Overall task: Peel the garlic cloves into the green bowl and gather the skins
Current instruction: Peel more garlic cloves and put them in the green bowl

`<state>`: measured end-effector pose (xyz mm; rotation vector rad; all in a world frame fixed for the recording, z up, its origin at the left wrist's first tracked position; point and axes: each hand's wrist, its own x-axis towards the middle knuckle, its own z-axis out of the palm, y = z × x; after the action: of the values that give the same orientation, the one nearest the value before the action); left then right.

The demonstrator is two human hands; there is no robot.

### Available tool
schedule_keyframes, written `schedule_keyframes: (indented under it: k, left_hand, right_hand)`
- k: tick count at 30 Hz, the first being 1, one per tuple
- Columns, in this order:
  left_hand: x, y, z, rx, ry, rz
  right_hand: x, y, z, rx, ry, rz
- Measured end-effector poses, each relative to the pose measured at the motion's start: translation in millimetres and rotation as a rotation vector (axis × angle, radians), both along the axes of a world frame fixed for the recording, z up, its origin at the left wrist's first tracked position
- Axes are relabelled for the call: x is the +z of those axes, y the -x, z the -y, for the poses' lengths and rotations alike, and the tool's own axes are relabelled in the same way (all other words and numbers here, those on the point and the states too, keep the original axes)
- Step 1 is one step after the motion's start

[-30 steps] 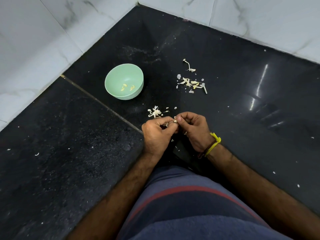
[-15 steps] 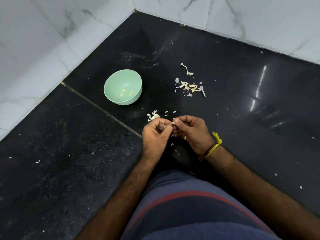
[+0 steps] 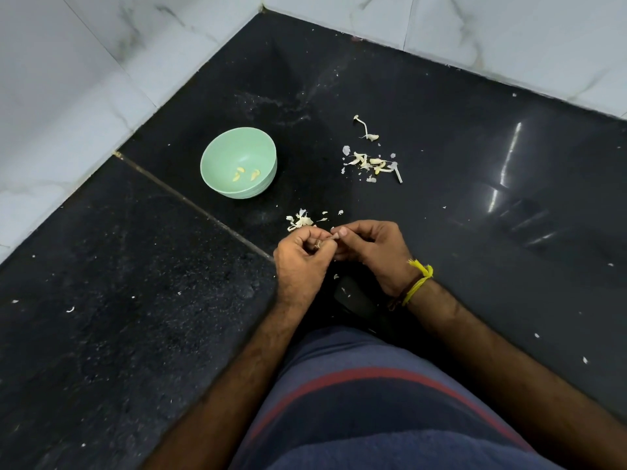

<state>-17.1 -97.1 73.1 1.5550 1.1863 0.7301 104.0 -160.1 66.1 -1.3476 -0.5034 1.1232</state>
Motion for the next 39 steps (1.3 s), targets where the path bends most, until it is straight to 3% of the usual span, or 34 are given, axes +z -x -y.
schedule_keyframes:
  k: [9, 14, 19, 29, 39]
  left_hand:
    - [-12, 1, -9, 0.082, -0.058, -0.003]
    - [-11, 3, -13, 0.088, -0.093, -0.049]
    - [-12, 4, -16, 0.062, -0.111, 0.023]
    - [-10, -2, -11, -0.006, -0.099, 0.076]
    - [-14, 0, -11, -0.057, 0.052, 0.208]
  right_hand:
    - [3, -8, 2, -0.014, 0.018, -0.327]
    - [3, -8, 2, -0.022, -0.018, -0.372]
    - [5, -10, 1, -0.053, -0.068, -0.418]
    - [5, -8, -1, -0.143, -0.110, -0.235]
    - [7, 0, -2, -0.170, -0.012, -0.090]
